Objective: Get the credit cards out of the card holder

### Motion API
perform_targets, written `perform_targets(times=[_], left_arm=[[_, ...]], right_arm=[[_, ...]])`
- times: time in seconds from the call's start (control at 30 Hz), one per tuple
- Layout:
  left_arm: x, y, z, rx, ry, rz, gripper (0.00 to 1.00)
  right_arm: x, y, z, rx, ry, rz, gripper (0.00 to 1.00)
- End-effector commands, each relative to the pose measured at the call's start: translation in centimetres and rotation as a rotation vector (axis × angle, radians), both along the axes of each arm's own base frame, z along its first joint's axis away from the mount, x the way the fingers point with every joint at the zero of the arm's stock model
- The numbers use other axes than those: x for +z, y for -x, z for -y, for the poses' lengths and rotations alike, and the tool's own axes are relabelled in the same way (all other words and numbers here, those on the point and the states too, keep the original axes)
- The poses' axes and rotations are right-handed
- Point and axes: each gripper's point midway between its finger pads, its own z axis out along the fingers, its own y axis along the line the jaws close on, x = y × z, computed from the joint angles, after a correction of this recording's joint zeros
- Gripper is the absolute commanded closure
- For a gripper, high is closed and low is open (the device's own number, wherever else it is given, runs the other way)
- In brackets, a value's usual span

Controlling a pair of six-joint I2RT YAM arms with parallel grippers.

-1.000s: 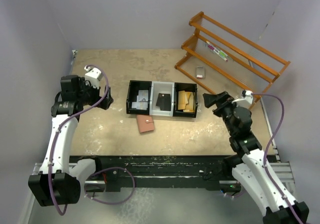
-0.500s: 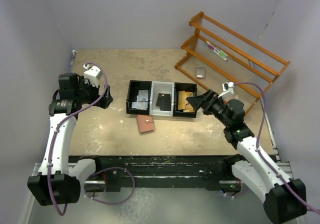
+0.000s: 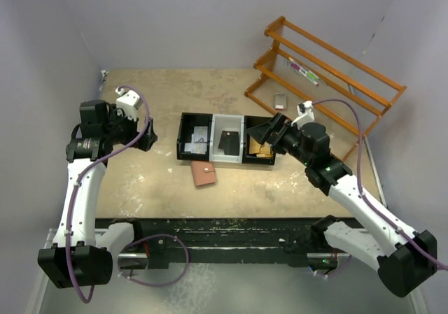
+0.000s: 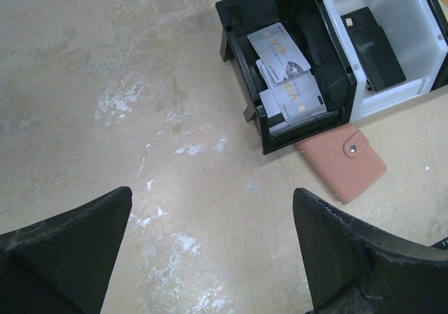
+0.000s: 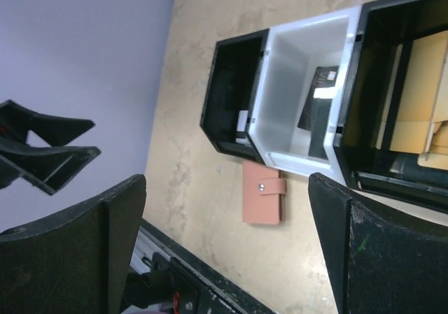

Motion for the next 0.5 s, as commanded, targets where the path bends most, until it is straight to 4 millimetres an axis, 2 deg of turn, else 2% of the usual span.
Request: perform_targets(times=[0.0, 0.1, 0.23, 0.37, 0.47], left_arm=[[2.2, -0.3, 0.1, -0.027, -0.025, 0.073, 0.01], [2.2, -0.2, 0.1, -0.029, -0.022, 0.069, 0.01], [1.9, -0.2, -0.1, -0.022, -0.031, 0.054, 0.01], [1.8, -0.1, -0.3, -0.023, -0.046, 0.049, 0.01], [1.9, 0.0, -0.3, -0.029, -0.052, 0.044, 0.01]], right_arm=[[-0.7, -0.8, -2.1, 0.022, 0.042, -0.007, 0.00], [-4.0, 0.1, -5.4, 0.048, 0.279, -0.085, 0.00], [-7.3, 1.3, -9.5, 0.099, 0.410, -0.104, 0.00], [-9.3, 2.8, -14.1, 0.143, 0.553, -0.089, 0.01], [-11.6, 3.9, -16.5, 0.174, 0.643, -0.097, 0.00]])
